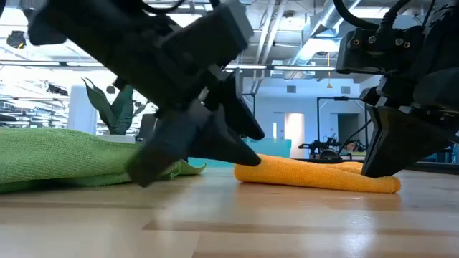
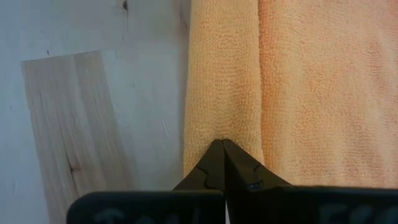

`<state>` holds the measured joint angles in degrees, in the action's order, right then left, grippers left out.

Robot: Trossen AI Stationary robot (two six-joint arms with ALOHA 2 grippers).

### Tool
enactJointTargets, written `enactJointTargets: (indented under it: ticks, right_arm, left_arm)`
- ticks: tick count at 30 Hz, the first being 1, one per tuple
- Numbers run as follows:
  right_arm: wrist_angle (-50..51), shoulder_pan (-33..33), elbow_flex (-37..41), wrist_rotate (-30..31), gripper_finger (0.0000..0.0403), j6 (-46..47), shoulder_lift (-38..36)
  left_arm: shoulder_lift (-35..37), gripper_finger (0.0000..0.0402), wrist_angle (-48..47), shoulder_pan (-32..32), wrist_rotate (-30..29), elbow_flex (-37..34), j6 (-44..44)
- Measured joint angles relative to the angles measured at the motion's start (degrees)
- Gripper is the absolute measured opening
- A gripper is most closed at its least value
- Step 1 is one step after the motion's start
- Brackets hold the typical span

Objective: Roll microfiber towels into tight, uniform cylinder then place into a basket
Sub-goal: Roll the orange microfiber cloth

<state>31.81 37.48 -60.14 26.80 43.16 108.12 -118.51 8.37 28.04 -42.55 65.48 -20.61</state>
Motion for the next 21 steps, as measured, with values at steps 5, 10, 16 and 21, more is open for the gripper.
enactJointTargets:
  ticks: [5,10,16,21]
  right_arm:
    - [-0.3,0.4,0.0,-0.2,0.0012,0.0,0.0]
    - [-0.6,1.0,0.0,-0.2,0.0012,0.0,0.0]
    - [-0.6,1.1,0.0,-0.2,0.0012,0.0,0.0]
    - [-0.6,1.1,0.0,-0.2,0.0012,0.0,0.0]
  left_arm:
    - [-0.8,0.0176,-0.7,-1.2,2.8,0.4,1.6]
    - [-0.7,0.0176,-2.4,-3.3,4.9,0.4,4.5]
    - [-0.3,0.0176,-5.8,-6.5,12.7,0.5,13.0]
    - [-0.2,0.0174,-6.9,-6.4,11.0,0.6,13.6]
